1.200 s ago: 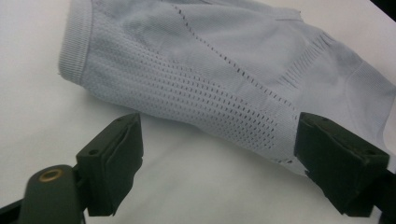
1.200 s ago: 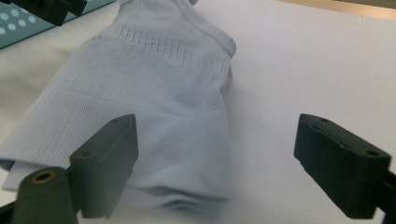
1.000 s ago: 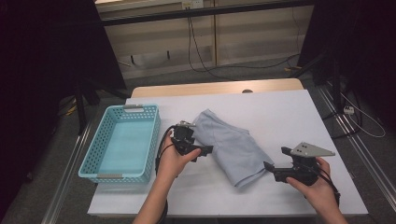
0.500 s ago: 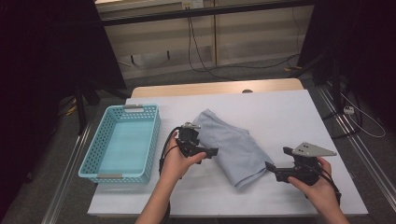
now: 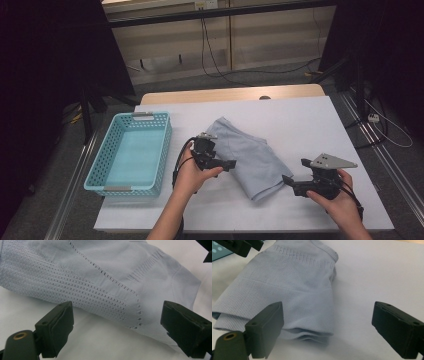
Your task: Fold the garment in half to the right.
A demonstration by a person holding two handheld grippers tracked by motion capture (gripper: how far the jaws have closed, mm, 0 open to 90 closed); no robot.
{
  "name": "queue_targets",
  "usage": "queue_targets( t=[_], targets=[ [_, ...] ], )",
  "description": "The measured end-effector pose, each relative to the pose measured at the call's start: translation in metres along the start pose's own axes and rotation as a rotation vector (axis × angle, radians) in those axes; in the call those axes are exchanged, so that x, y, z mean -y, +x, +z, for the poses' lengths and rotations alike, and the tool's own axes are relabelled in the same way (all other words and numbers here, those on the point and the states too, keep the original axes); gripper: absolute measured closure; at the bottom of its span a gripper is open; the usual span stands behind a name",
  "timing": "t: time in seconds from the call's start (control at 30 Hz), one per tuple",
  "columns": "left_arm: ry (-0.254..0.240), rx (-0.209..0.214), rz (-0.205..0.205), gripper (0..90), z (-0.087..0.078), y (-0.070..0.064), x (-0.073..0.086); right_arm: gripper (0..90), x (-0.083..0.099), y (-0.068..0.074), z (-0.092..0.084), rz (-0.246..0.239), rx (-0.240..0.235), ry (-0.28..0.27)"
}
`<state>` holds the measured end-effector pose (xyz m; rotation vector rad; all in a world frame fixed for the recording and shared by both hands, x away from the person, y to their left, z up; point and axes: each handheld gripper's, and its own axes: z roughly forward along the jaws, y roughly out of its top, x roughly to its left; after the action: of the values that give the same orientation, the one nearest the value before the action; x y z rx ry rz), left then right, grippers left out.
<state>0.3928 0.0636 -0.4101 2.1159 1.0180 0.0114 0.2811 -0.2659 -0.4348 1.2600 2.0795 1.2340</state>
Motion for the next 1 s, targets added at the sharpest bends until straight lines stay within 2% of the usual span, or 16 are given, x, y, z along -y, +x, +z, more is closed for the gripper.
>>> queue_targets(
  t=[0.37,0.63,0.8,1.0],
  targets=[
    [-0.006,0.004,-0.027,12.9,0.007,-0.002,0.002,10.6,0.000,0.002,0.000,-0.003,0.000,-0.001],
    [0.012,-0.003,-0.061,12.2,0.015,0.000,0.007,11.0,-0.001,0.003,0.001,-0.009,-0.004,0.001],
    [0.045,-0.023,-0.067,11.9,0.020,0.002,0.011,11.0,0.000,0.004,0.001,-0.012,-0.006,0.004],
    [0.063,-0.027,-0.098,11.3,0.025,0.005,0.015,11.1,0.000,0.004,0.002,-0.011,-0.007,0.004]
  ],
)
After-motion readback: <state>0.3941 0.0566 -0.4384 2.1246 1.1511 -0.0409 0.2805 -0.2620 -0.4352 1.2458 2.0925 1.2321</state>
